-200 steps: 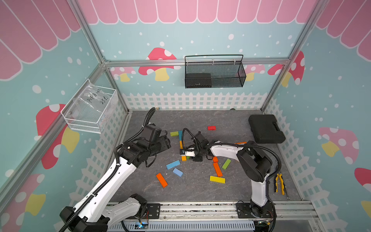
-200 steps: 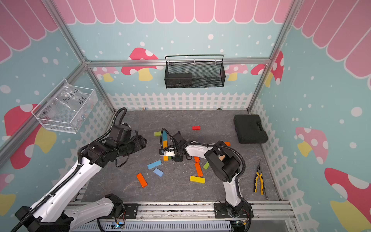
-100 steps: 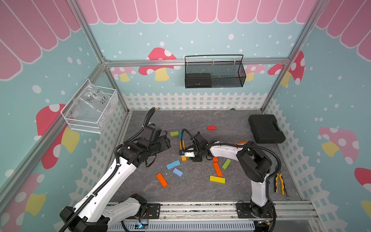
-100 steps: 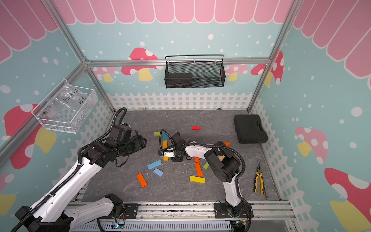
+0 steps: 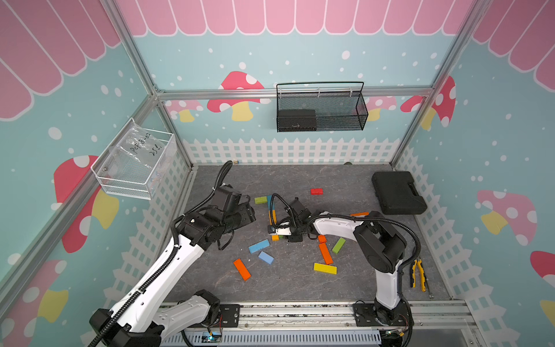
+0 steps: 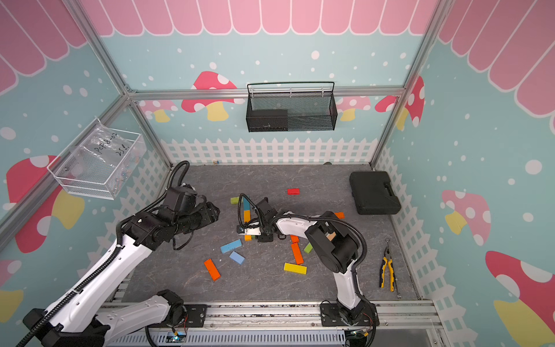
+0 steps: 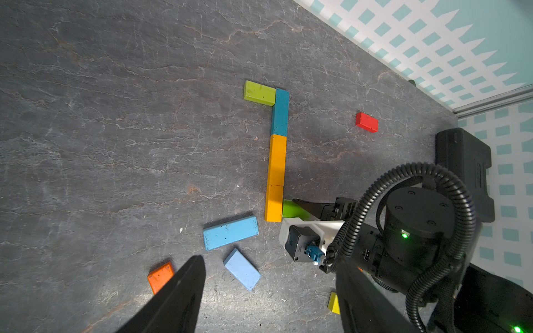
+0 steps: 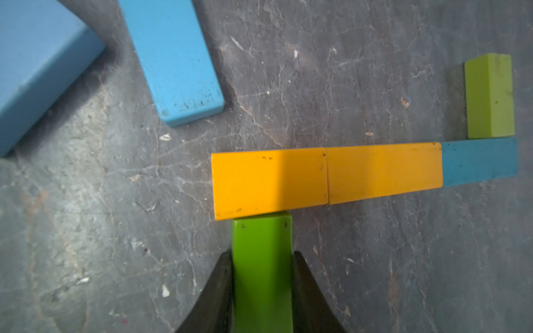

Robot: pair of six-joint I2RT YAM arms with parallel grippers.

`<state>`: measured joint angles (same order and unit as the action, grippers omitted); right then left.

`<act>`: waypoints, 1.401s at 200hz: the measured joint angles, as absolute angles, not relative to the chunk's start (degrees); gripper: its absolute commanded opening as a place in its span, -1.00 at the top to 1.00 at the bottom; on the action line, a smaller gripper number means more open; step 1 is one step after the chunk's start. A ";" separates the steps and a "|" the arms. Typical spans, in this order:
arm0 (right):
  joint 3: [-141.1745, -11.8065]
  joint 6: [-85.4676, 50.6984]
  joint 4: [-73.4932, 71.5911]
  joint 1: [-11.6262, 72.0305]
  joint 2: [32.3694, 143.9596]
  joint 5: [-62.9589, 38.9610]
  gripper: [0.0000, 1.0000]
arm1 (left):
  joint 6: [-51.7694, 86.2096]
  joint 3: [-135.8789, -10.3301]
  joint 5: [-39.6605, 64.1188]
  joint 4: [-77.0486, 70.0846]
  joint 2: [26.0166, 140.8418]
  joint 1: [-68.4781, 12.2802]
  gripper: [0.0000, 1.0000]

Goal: Assemble a giraffe with building blocks
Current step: Assemble the building block at the center of the board.

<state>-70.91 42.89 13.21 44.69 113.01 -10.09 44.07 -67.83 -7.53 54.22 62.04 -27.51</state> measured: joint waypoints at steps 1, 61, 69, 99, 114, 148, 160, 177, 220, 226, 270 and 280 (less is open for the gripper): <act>-70.91 42.89 13.21 44.69 113.01 -10.09 0.47 | 44.07 -67.83 -7.55 54.22 62.04 -27.51 -0.49; -70.91 43.24 13.28 44.69 112.99 -10.02 0.47 | 43.70 -67.83 -7.75 54.17 62.04 -27.51 -0.49; -70.91 43.27 13.34 44.69 112.97 -10.02 0.47 | 43.66 -67.83 -7.75 54.17 62.04 -27.51 -0.49; -70.91 43.29 13.50 44.69 112.92 -10.00 0.47 | 43.44 -67.83 -7.84 54.17 62.04 -27.44 -0.49; -70.91 43.27 13.76 44.69 112.84 -9.91 0.46 | 43.29 -67.83 -7.88 54.17 62.04 -27.44 -0.49; -70.91 43.27 14.17 44.75 112.75 -9.89 0.44 | 43.27 -67.83 -7.88 54.17 62.04 -27.40 -0.49; -70.91 43.27 14.17 44.77 112.75 -9.87 0.42 | 43.27 -67.83 -7.88 54.17 62.04 -27.40 -0.49; -70.91 43.27 14.17 44.80 112.75 -9.87 0.41 | 43.27 -67.83 -7.88 54.17 62.04 -27.40 -0.49; -71.11 43.27 14.63 45.12 112.75 -9.58 0.40 | 43.27 -67.83 -7.88 54.17 62.04 -27.38 -0.49; -71.13 43.27 14.66 45.15 112.75 -9.56 0.40 | 43.27 -67.83 -7.88 54.17 62.04 -27.38 -0.49; -71.31 43.27 15.16 45.45 112.75 -9.45 0.36 | 43.27 -67.75 -7.90 54.17 62.04 -27.05 -0.49; -71.35 43.27 15.25 45.52 112.75 -9.45 0.34 | 43.27 -67.64 -7.90 54.13 62.04 -27.03 -0.49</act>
<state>-71.35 43.27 15.25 45.52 112.75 -9.45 43.27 -67.64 -7.90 54.13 62.04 -27.03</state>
